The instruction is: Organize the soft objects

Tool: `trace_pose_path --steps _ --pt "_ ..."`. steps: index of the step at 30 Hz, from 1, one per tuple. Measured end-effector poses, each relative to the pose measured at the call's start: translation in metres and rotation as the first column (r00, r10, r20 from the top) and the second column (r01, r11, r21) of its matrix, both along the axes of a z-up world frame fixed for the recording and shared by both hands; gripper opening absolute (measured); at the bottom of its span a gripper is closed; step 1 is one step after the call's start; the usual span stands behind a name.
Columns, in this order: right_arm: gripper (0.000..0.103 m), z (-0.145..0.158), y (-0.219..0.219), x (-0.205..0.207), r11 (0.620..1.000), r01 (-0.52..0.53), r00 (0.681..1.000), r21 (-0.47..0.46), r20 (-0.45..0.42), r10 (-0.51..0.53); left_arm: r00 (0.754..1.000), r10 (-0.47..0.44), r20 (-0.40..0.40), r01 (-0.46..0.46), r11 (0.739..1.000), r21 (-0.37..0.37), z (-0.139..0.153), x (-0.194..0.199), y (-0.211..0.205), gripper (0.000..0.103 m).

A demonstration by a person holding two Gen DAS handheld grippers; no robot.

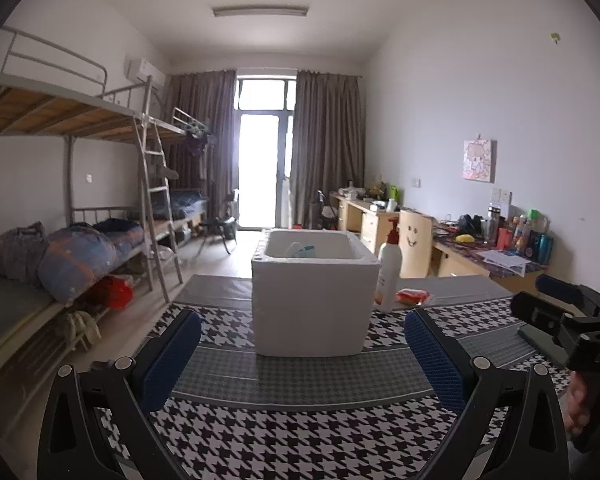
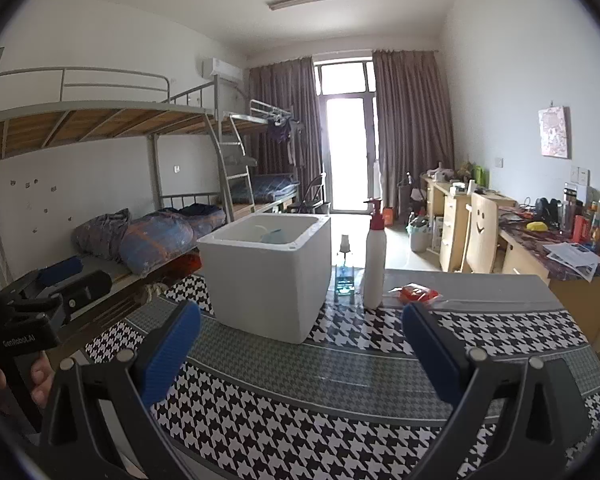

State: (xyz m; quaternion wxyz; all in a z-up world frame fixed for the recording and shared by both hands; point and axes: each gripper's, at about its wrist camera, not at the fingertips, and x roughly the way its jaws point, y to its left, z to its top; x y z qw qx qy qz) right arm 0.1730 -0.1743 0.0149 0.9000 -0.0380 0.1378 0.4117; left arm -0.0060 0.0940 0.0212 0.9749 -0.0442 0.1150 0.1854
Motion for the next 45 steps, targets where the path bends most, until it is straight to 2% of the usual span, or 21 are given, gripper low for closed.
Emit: trace_pose_path --steps 5,16,25,38,45 --pt "0.102 -0.003 -0.009 -0.011 1.000 0.007 1.000 0.022 0.009 -0.007 1.000 0.004 0.020 -0.004 1.000 0.008 -0.005 -0.005 -0.004 0.102" --pt "0.102 -0.012 -0.015 -0.030 1.000 0.008 0.999 0.015 0.035 -0.009 0.999 -0.037 0.008 0.037 0.999 0.020 -0.012 -0.018 -0.012 0.102" --pt "0.102 -0.019 -0.024 -0.050 0.999 0.022 0.998 0.037 0.062 -0.024 0.999 -0.037 0.037 0.036 0.999 0.032 -0.014 -0.031 -0.020 0.102" --pt "0.102 -0.035 -0.030 -0.070 0.998 0.047 0.997 0.033 0.057 -0.049 0.999 -0.050 0.004 0.049 0.997 0.059 -0.025 -0.041 -0.030 0.102" --pt "0.102 -0.042 -0.034 -0.084 0.996 0.073 0.995 0.054 0.061 -0.076 0.997 -0.070 0.014 0.069 0.996 0.063 -0.031 -0.050 -0.031 0.102"
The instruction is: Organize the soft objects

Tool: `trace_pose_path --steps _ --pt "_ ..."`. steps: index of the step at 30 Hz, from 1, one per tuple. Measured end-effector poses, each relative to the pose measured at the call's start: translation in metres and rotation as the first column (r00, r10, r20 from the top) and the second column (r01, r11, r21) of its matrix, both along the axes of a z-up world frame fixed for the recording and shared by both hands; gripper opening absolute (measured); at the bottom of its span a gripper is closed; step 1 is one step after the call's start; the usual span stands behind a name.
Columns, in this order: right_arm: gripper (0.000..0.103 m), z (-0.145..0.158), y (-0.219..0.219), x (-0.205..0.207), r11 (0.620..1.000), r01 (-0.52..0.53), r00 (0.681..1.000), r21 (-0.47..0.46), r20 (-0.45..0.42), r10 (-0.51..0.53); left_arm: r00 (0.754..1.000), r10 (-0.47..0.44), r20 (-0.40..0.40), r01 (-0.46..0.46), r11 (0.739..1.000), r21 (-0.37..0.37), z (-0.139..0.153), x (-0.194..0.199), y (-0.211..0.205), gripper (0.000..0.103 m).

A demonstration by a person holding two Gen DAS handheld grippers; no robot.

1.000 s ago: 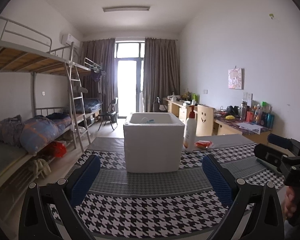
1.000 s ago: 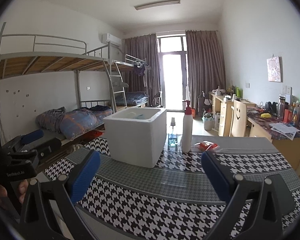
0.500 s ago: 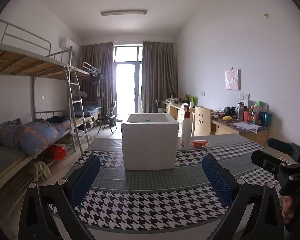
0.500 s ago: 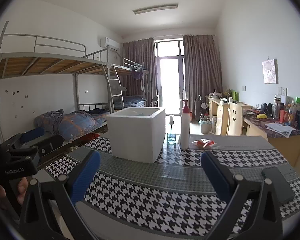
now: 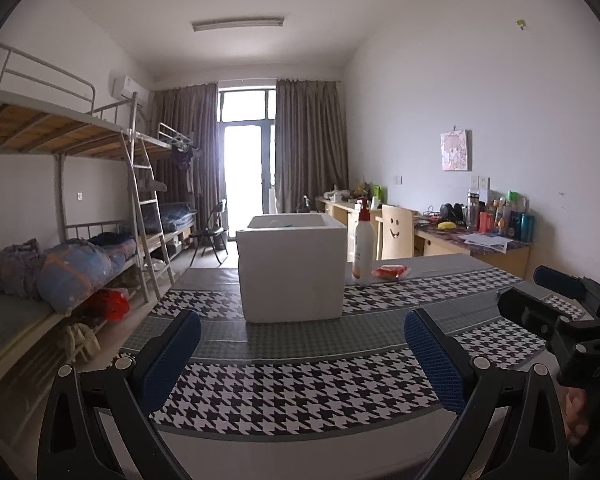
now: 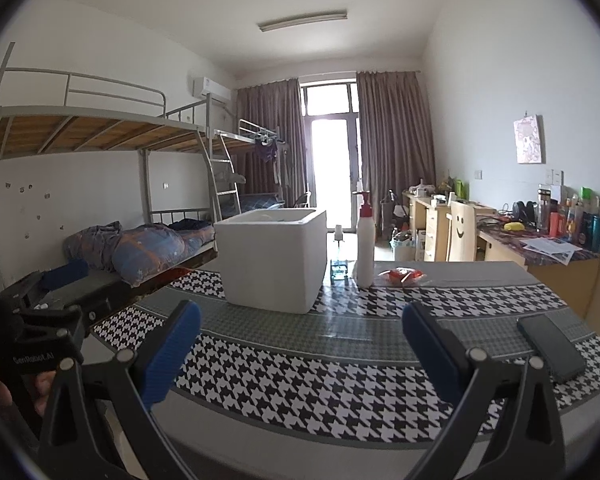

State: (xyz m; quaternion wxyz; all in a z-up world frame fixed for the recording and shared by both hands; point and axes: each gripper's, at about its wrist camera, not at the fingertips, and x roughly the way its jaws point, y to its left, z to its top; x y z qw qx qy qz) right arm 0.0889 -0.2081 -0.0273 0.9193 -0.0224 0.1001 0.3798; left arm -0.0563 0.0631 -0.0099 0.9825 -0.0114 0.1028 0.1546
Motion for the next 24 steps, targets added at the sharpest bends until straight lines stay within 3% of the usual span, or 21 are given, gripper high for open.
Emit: trace_pose_path --steps 9,24 --pt "0.102 -0.002 0.003 -0.009 1.000 0.024 1.000 -0.005 0.013 -0.024 0.999 0.005 0.037 -0.006 1.000 0.012 0.002 -0.006 -0.002 0.102" --pt "0.102 -0.014 0.003 -0.010 0.999 0.042 0.999 -0.005 0.000 -0.042 1.000 0.022 0.017 -0.022 0.999 0.024 -0.004 -0.004 0.000 0.102"
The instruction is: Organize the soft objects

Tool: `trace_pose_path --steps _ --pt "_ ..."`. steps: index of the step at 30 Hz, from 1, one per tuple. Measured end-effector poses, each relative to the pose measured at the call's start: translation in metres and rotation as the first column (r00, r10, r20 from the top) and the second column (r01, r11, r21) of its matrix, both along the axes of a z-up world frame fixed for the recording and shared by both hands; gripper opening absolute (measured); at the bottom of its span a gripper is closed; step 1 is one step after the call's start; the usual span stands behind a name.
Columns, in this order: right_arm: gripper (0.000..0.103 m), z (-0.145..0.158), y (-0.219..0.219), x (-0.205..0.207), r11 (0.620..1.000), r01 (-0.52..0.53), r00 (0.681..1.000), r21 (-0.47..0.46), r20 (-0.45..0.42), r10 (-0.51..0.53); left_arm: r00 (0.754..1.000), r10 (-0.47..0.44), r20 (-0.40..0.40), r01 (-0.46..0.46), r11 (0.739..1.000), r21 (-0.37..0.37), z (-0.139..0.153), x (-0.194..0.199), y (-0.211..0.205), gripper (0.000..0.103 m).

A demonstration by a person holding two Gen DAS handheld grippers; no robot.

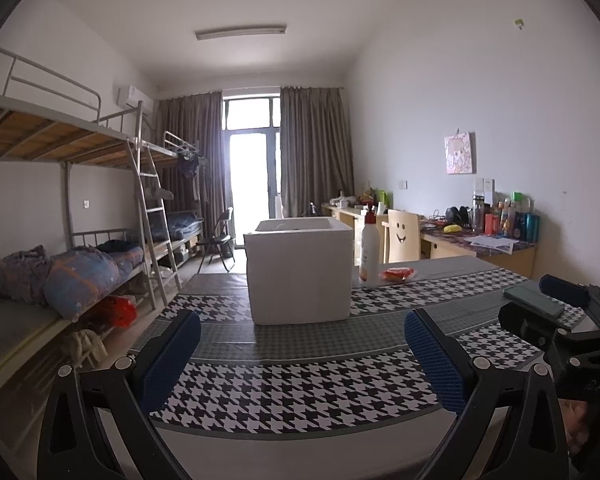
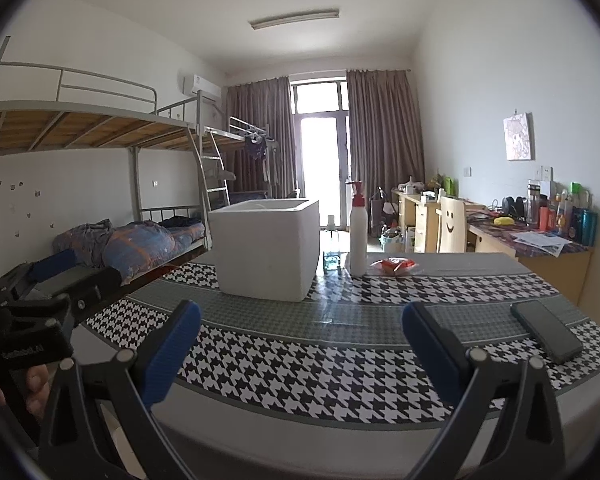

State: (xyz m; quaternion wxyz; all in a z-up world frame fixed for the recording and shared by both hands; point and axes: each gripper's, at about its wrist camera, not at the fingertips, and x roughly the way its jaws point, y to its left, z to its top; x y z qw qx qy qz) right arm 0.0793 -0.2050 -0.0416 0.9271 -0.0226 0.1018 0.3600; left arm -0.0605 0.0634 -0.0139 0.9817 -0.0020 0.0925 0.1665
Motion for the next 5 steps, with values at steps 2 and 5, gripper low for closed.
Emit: trace_pose_path --steps 2,5 --pt "0.102 0.0009 -0.0004 -0.0007 1.000 0.000 1.000 0.000 0.003 0.000 1.000 0.002 -0.001 -0.002 1.000 0.003 0.0006 0.0002 -0.0003 0.102" --pt "0.102 0.0021 -0.0015 -0.0016 1.000 -0.001 1.000 0.003 0.003 0.001 1.000 -0.008 0.000 0.008 1.000 0.002 0.0009 -0.0008 -0.0001 0.102"
